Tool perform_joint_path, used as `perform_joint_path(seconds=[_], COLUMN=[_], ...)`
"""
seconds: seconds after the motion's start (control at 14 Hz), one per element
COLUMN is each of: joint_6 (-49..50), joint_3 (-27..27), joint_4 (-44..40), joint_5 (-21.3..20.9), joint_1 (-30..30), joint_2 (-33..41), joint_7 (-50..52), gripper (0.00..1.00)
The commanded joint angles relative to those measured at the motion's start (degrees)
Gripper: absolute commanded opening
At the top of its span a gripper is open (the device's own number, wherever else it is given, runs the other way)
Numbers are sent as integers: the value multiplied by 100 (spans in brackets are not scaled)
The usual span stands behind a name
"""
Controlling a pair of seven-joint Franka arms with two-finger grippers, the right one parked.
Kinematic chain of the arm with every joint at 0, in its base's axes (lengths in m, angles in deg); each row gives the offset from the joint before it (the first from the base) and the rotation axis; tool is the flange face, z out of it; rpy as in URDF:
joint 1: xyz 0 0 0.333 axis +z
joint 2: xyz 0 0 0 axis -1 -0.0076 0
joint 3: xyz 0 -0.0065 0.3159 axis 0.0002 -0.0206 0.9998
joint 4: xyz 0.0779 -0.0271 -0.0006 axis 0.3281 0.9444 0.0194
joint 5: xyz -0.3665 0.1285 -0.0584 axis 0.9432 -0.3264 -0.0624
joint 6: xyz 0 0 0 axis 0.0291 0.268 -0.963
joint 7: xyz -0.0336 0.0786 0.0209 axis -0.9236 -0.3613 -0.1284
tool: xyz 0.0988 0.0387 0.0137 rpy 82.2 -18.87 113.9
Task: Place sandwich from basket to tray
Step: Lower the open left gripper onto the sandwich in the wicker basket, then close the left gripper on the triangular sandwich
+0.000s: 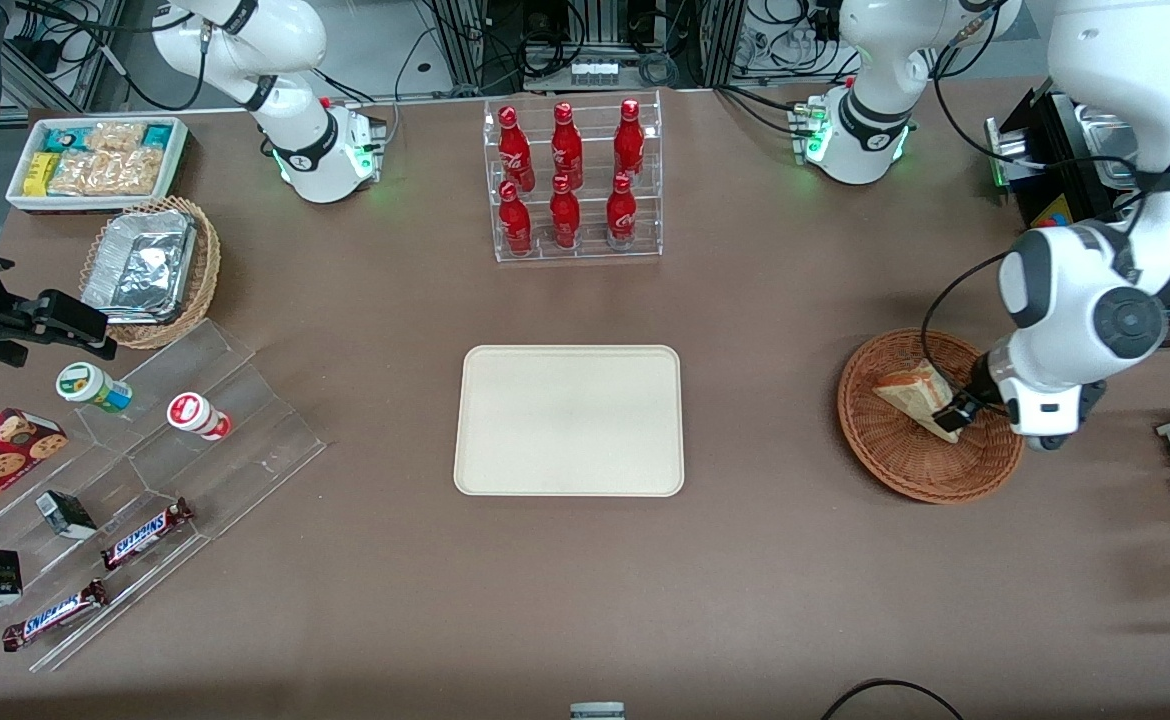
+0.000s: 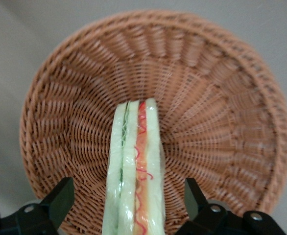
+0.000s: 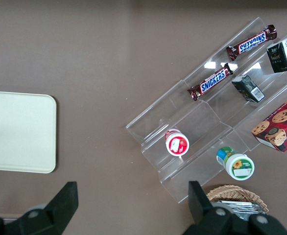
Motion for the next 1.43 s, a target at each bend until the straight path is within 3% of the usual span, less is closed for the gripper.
perform_joint_path(seconds=[0.0, 0.29, 0.36, 0.43, 0.57, 0.64, 0.79, 1.07, 1.29, 1.36], joint_6=[-185, -466, -458, -458, -458, -423, -370, 269, 860, 878], joint_3=[-34, -34, -34, -34, -34, -34, -34, -42, -78, -78], joint_4=[158, 167, 167, 184, 246, 246, 237, -25, -412, -500], joint_5=[23, 470, 515, 515, 506, 506, 498, 463, 357, 148], joint_1=[19, 19, -7, -34, -52, -60, -78, -131, -594, -849], joint_2=[-16, -192, -201, -210, -236, -228, -175, 184, 431, 466], joint_7=[195, 362, 432, 537, 547, 556, 556, 547, 477, 477], gripper=[99, 99, 94, 84, 80, 74, 40, 16, 16, 16])
